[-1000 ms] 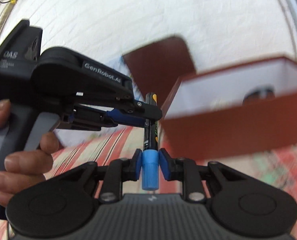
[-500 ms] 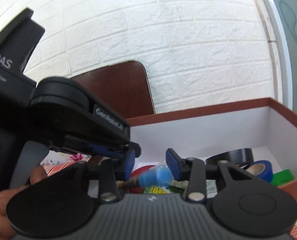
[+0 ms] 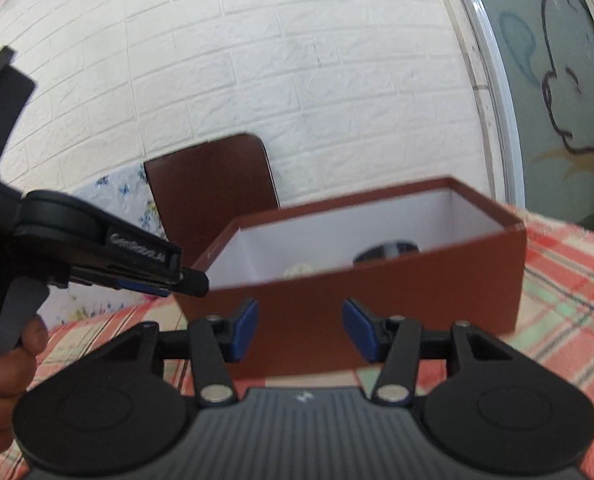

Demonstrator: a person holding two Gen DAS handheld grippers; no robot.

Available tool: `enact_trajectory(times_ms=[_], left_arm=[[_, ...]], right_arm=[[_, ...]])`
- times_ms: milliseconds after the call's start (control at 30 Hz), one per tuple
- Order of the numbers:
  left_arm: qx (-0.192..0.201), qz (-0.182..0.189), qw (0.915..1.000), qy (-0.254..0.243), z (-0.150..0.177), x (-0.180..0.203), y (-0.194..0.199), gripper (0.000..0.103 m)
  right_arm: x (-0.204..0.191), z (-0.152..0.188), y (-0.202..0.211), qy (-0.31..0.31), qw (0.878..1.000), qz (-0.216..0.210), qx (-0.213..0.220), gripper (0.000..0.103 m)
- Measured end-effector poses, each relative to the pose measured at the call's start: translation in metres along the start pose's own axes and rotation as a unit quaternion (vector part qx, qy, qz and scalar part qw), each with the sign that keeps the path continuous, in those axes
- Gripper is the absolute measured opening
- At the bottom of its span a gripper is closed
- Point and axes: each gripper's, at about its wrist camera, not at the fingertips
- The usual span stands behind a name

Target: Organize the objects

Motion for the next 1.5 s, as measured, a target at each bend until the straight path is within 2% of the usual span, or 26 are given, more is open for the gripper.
enact_trajectory(times_ms=[100, 433, 533, 600, 733, 800, 833, 900, 1100, 1433, 1500], left_arm=[[-0.014, -0.008, 0.9999, -0.005, 0.017, -0.004, 0.009, 0.039], [-0.029, -0.046, 0.9985, -0.002, 0.060, -0.031, 0.032, 0.043], [-0.034, -0.051, 0.9981, 0.007, 0.068, -0.039, 0.035, 0.046], [-0.034, -0.056, 0.9978, 0.012, 0.074, -0.043, 0.040, 0.055], [-0.036, -0.059, 0.9976, 0.011, 0.085, -0.046, 0.046, 0.058], [-0.038, -0.057, 0.9976, 0.013, 0.088, -0.048, 0.048, 0.061], [-0.038, -0.058, 0.9975, 0.014, 0.089, -0.049, 0.049, 0.063], [-0.039, -0.062, 0.9972, 0.019, 0.091, -0.051, 0.050, 0.074], [-0.043, -0.059, 0.9971, 0.021, 0.094, -0.056, 0.052, 0.089], [-0.049, -0.056, 0.9968, 0.028, 0.094, -0.062, 0.054, 0.095], [-0.051, -0.058, 0.9966, 0.031, 0.093, -0.064, 0.054, 0.096]], right_arm=[[0.001, 0.006, 0.009, -0.015, 1.000, -0.003, -0.024, 0.049], [-0.013, 0.013, 0.037, -0.015, 0.999, -0.002, -0.050, 0.049], [-0.018, 0.015, 0.042, -0.016, 0.998, -0.005, -0.058, 0.052], [-0.023, 0.016, 0.046, -0.020, 0.998, -0.007, -0.064, 0.057], [-0.033, 0.020, 0.053, -0.017, 0.997, -0.010, -0.079, 0.065], [-0.039, 0.022, 0.058, -0.012, 0.996, -0.010, -0.082, 0.079], [-0.042, 0.022, 0.060, -0.009, 0.997, -0.009, -0.081, 0.079], [-0.047, 0.023, 0.062, -0.005, 0.997, -0.009, -0.083, 0.080], [-0.058, 0.023, 0.064, 0.005, 0.996, -0.005, -0.090, 0.088], [-0.049, 0.015, 0.064, -0.033, 0.996, 0.009, -0.086, 0.098], [-0.048, 0.013, 0.064, -0.044, 0.995, 0.007, -0.084, 0.103]])
Point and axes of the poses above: each gripper's, at about its wrist camera, not at the fingertips, and y roughly against the way its jaws point, x to its right, z to its underside, and after that the axes turned 5 degrees about y, right-handed
